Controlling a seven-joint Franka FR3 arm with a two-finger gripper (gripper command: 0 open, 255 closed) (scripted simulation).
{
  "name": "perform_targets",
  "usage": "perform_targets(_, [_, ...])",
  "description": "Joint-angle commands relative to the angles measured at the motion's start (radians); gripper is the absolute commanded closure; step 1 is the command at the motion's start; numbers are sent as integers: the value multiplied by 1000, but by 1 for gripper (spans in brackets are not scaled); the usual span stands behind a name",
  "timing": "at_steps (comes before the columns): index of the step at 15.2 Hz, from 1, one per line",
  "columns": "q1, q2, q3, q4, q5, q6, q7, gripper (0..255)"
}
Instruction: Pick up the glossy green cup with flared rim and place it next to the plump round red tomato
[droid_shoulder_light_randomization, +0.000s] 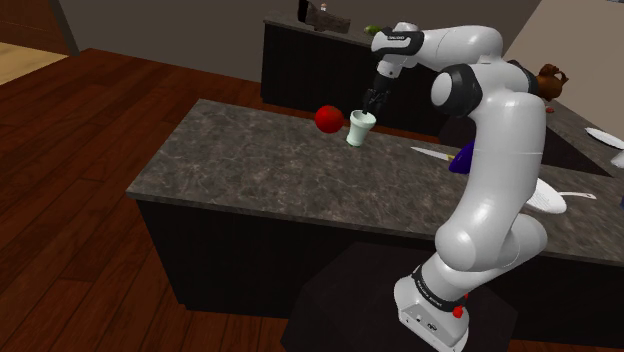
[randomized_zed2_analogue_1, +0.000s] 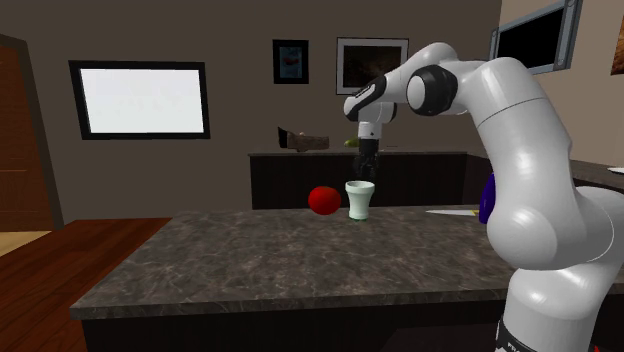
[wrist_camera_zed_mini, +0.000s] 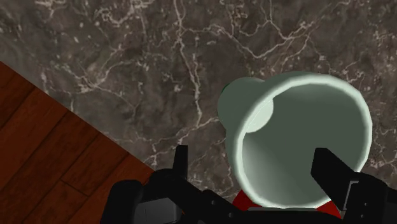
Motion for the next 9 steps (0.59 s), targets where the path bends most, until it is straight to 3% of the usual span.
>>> perform_targets(1, [-8,3,-2,66,-1,-64,3,0])
perform_targets(9, [-12,7,-2,100,-2,-92,5,0])
